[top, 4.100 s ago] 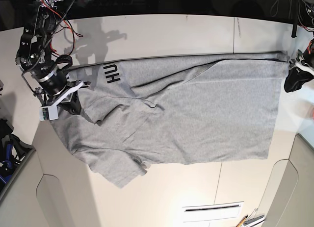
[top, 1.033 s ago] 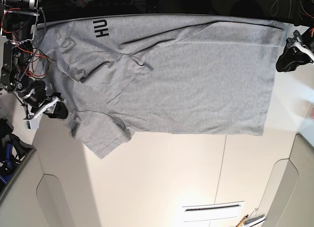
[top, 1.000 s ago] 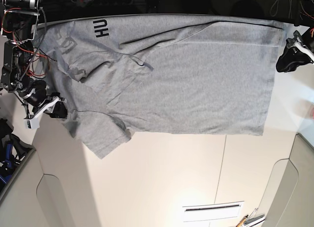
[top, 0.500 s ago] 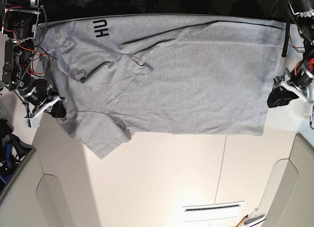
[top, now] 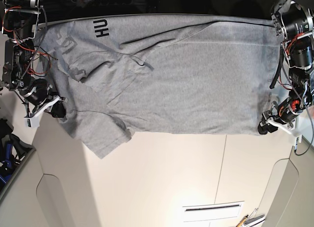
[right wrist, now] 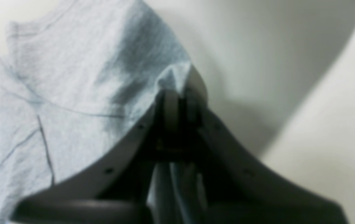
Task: Fold the T-shirt properly
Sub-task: 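Grasp the hem with both grippers and fold it up toward the collar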
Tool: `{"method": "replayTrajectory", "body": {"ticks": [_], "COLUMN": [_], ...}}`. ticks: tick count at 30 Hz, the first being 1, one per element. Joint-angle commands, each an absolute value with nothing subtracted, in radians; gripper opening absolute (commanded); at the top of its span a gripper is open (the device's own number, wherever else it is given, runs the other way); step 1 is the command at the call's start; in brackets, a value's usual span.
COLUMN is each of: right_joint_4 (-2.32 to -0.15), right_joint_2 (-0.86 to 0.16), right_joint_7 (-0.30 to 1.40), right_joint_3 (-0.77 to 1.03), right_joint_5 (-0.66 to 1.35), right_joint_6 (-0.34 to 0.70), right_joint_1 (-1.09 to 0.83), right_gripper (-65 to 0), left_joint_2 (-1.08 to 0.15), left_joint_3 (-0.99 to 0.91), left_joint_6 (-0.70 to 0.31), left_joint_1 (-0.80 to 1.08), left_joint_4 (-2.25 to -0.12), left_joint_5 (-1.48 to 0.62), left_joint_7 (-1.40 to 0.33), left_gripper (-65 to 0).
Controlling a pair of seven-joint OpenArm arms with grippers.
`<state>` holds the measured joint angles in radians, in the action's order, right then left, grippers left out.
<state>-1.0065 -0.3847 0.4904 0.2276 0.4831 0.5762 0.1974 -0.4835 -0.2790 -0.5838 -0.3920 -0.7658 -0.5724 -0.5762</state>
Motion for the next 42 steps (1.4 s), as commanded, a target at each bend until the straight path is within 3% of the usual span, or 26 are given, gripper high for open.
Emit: {"method": "replayTrajectory", "body": {"ticks": [1, 9, 11, 14, 18, 21, 27, 33, 42], "right_joint_4": [-1.015, -1.015, -1.015, -1.023, -1.081, -1.165, -1.362, -1.603, -1.751], "right_joint_2": [-0.398, -0.398, -0.399, -0.398, -0.399, -0.398, -0.398, -0.398, -0.399], "right_joint_7": [0.489, 0.49, 0.493, 0.503, 0.533, 0.572, 0.754, 0.812, 0.852], "right_joint_3": [0.229, 0.229, 0.23, 0.23, 0.23, 0.236, 0.264, 0.309, 0.421], "right_joint_5": [0.483, 0.483, 0.503, 0.558, 0.569, 0.569, 0.624, 0.629, 0.63], "right_joint_6": [0.573, 0.573, 0.573, 0.573, 0.573, 0.574, 0.573, 0.573, 0.572], "right_joint_1": [0.213, 0.213, 0.213, 0.213, 0.209, 0.201, 0.164, -0.007, -0.199], "right_gripper": [-65.0, -65.0, -65.0, -65.0, -65.0, -65.0, -65.0, -65.0, -65.0], "left_joint_2": [-0.502, -0.501, -0.502, -0.502, -0.51, -0.536, -0.561, -0.606, -0.629], "left_joint_3": [-0.268, -0.189, -0.189, -0.191, -0.191, -0.203, -0.372, -0.514, -0.627], "left_joint_6": [-0.587, -0.587, -0.587, -0.587, -0.595, -0.658, -0.698, -0.698, -0.698], "left_joint_1": [-0.434, -0.464, -0.464, -0.464, -0.462, -0.462, -0.445, -0.288, -0.002], "left_joint_4": [-0.753, -0.715, -0.715, -0.715, -0.716, -0.72, -0.772, -0.905, -1.088], "left_joint_5": [-0.585, -0.586, -0.586, -0.587, -0.611, -0.707, -0.997, -1.28, -1.354], "left_joint_7": [-0.561, -0.561, -0.561, -0.566, -0.567, -0.599, -0.907, -1.12, -1.165], "left_gripper": [-29.7, -30.8, -40.6, -64.7, -65.0, -65.0, -65.0, -65.0, -65.0]}}
